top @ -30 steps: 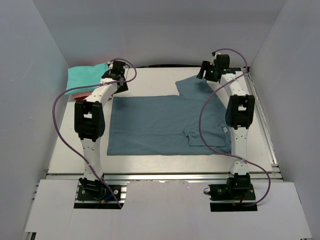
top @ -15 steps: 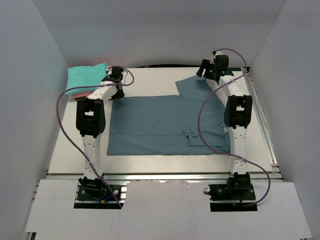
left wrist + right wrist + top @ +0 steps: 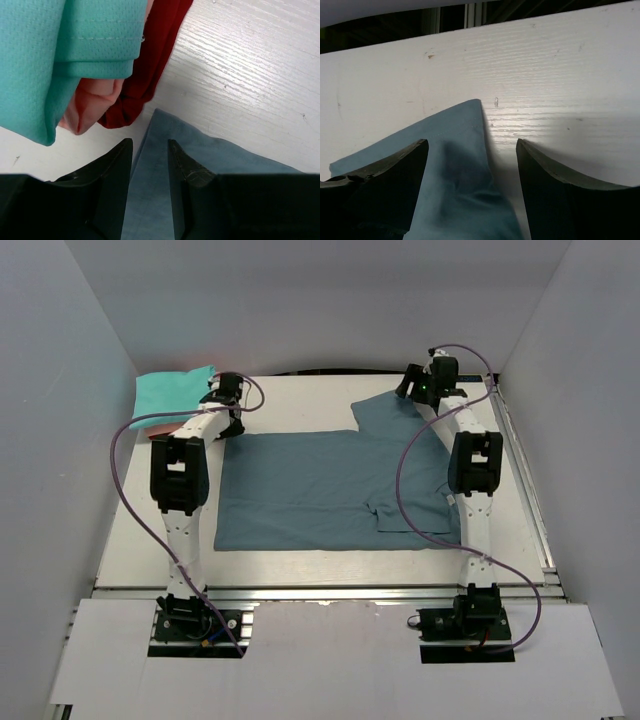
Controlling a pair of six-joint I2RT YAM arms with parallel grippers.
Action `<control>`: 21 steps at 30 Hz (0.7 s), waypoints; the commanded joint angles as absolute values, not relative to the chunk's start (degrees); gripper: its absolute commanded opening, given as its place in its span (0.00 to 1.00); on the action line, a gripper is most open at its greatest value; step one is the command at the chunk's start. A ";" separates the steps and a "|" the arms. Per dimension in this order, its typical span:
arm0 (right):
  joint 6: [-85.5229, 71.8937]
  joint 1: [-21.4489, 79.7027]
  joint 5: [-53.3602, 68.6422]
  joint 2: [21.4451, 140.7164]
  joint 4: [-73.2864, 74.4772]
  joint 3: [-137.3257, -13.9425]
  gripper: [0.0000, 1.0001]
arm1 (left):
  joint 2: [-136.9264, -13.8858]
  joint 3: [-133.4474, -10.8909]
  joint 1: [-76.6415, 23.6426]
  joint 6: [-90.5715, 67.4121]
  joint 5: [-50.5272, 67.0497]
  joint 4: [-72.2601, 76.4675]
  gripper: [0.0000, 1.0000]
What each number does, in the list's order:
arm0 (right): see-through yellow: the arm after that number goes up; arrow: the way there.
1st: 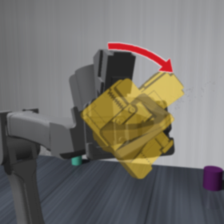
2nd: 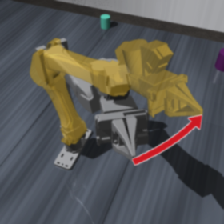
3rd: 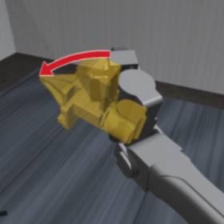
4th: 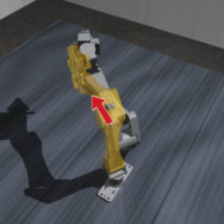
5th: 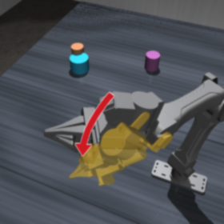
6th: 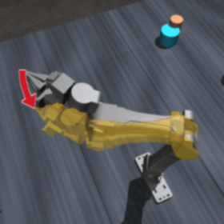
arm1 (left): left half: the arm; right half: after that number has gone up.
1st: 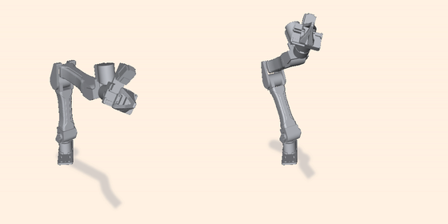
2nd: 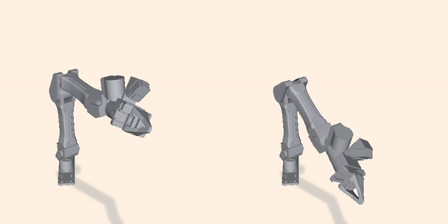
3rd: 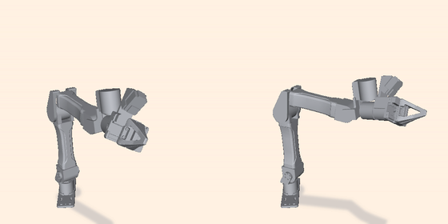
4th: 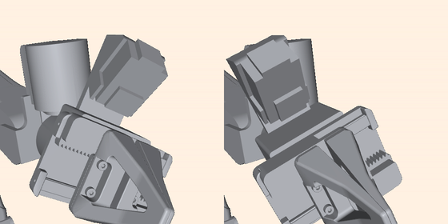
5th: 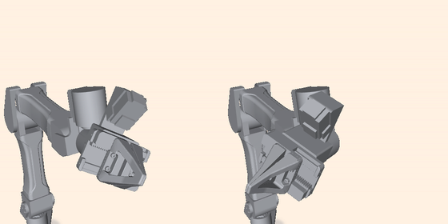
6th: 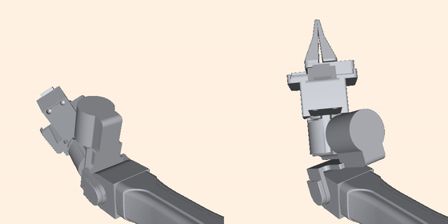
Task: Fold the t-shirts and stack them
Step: Grap the side of the flattened tshirt furthest away from the robot with both arms
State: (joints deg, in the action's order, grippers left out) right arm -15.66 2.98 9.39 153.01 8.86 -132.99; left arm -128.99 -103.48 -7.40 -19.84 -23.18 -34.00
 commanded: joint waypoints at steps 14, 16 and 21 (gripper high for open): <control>-21.62 2.29 18.11 155.57 4.31 -133.60 0.73 | -128.32 -105.38 -5.71 -19.07 -25.14 -33.66 0.45; -21.27 2.29 18.10 155.13 3.78 -132.37 0.72 | -129.37 -106.70 -5.54 -19.60 -24.00 -34.36 0.46; -20.83 2.29 18.19 155.04 3.69 -131.92 0.72 | -129.99 -106.09 -5.19 -21.79 -18.90 -32.62 0.57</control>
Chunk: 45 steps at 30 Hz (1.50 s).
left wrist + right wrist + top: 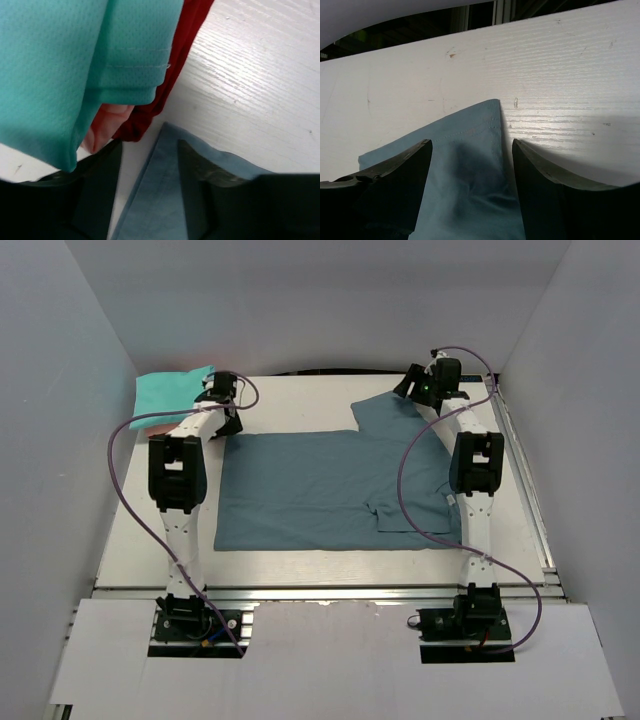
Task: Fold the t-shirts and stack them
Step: Grap the side of the flattened tshirt furthest away from the robot with both arms
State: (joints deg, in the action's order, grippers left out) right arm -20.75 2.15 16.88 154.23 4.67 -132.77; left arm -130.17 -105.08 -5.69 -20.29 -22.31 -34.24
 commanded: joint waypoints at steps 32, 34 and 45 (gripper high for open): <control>-20.21 2.46 19.51 155.04 3.08 -130.34 0.69 | -131.57 -102.22 -4.92 -24.17 -16.96 -30.67 0.00; -20.30 2.46 19.69 154.86 2.73 -130.25 0.65 | -131.31 -102.13 -4.92 -23.82 -17.23 -30.76 0.00; -25.22 2.46 21.97 152.75 -5.01 -127.00 0.03 | -128.15 -100.46 -4.92 -22.33 -16.79 -30.23 0.00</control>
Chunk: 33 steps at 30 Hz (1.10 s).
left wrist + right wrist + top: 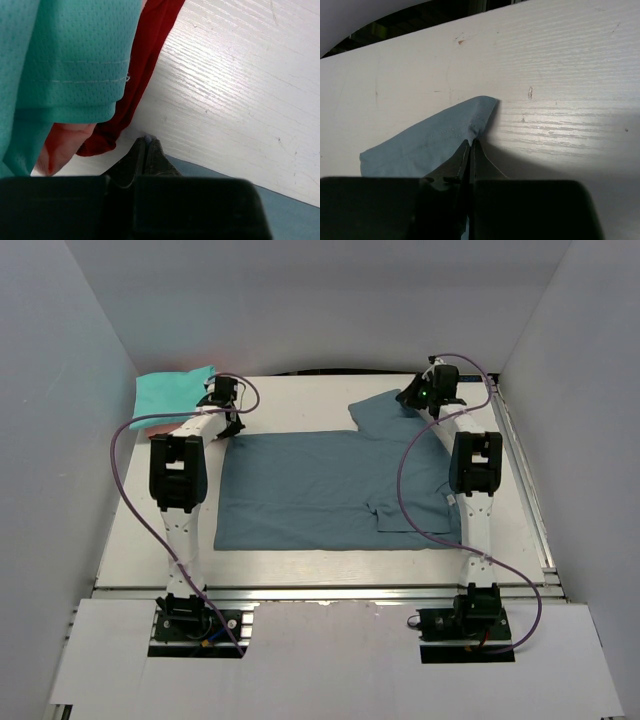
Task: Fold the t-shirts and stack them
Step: Grap the side of the flattened tshirt furthest away from the robot with both arms
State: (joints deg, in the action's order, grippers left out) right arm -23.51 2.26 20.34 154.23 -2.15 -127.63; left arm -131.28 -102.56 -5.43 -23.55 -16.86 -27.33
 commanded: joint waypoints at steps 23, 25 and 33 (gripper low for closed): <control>-23.47 2.29 16.61 149.50 -5.54 -128.93 0.00 | -125.42 -100.11 -4.92 -19.87 -16.70 -30.50 0.00; -22.33 2.37 16.26 148.80 -4.92 -128.50 0.00 | -125.16 -100.02 -4.92 -19.78 -16.79 -30.67 0.00; -16.36 2.46 16.08 142.04 -2.29 -124.11 0.00 | -123.13 -99.93 -4.92 -18.72 -17.05 -30.85 0.00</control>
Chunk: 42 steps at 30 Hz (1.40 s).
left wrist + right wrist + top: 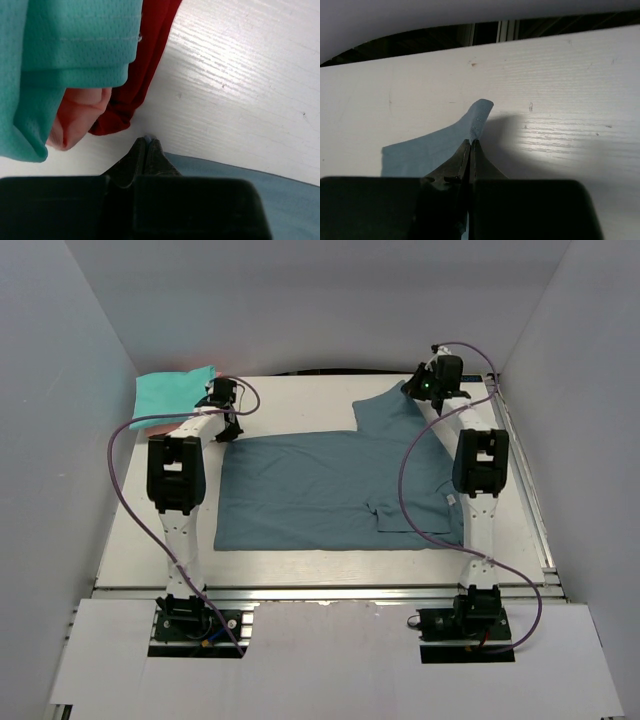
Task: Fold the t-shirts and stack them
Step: Grap the side of the flattened tshirt furthest away from the robot with both arms
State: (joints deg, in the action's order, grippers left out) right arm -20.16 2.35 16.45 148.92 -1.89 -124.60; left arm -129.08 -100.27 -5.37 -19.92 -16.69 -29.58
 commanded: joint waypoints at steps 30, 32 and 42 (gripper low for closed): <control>-10.11 4.66 16.35 114.01 -0.09 -91.77 0.00 | -114.35 -95.63 -4.92 -13.45 -10.46 -30.15 0.00; -9.84 4.66 15.73 112.07 -0.09 -88.78 0.00 | -113.56 -94.40 -4.92 -13.27 -10.28 -29.97 0.00; -6.95 4.66 12.40 100.04 2.90 -77.18 0.00 | -107.50 -86.05 -4.92 -13.01 -9.23 -27.86 0.00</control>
State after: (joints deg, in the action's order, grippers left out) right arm -9.17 4.86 14.24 104.47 3.03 -79.48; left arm -113.03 -87.99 -5.34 -13.52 -10.00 -29.34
